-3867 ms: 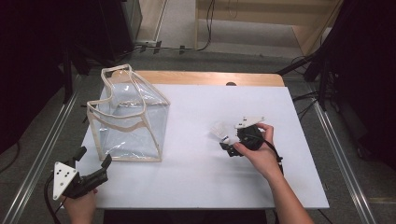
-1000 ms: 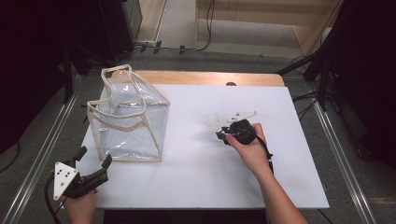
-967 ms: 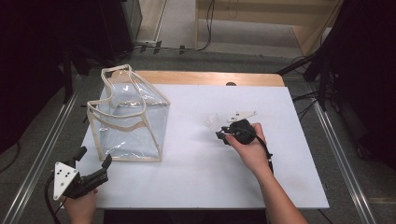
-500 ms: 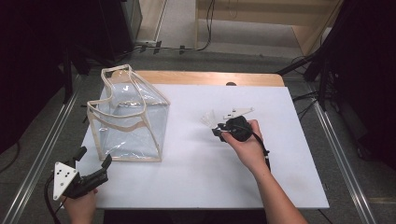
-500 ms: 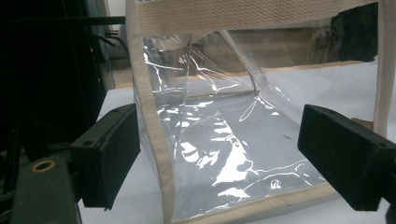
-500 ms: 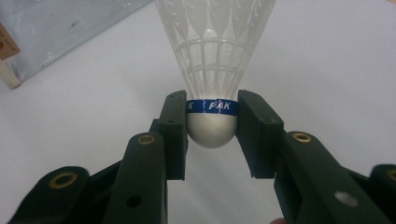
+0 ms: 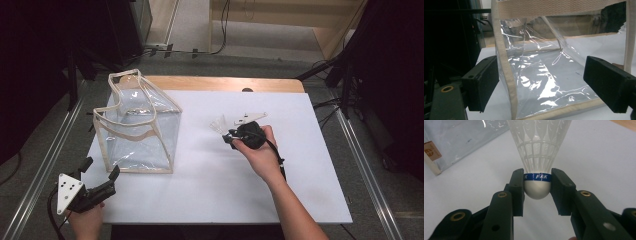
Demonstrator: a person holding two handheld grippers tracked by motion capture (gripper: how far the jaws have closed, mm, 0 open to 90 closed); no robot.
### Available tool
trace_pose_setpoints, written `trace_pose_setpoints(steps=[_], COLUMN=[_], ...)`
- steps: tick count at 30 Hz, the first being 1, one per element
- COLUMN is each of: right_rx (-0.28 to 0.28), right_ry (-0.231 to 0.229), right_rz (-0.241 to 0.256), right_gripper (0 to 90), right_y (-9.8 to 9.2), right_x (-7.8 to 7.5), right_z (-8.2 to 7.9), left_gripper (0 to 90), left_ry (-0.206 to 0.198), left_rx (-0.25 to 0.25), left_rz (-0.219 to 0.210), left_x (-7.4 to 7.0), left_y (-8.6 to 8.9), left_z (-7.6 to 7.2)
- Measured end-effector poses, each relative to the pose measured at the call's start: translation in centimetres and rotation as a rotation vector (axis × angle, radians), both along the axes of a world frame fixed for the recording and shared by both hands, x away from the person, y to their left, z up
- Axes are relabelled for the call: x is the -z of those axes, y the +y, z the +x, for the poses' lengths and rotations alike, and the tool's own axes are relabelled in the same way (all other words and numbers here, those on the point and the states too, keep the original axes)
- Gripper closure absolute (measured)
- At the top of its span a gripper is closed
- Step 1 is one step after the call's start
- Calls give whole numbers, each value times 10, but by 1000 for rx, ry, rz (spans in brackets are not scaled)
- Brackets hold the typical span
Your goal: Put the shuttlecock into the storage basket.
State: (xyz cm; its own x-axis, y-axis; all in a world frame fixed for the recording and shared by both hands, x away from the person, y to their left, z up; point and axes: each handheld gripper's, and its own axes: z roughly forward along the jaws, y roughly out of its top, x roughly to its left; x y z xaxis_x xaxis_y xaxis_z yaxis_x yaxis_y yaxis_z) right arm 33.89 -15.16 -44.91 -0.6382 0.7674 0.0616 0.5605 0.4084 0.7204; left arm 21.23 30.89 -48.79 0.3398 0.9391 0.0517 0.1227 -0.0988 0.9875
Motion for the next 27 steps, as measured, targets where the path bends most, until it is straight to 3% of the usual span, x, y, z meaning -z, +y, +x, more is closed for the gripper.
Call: trace_pose_setpoints(steps=[12,27], right_rx=[-11,-27], right_ry=[-24,-42], right_rz=[17,33], right_gripper=[627,628], right_y=[9,19], right_x=[-16,-25], right_z=[4,6], left_gripper=[137,137], left_ry=[0,0], left_rx=[0,1], left_rz=[0,-1], left_x=[0,0], left_y=[0,0], left_z=[0,0])
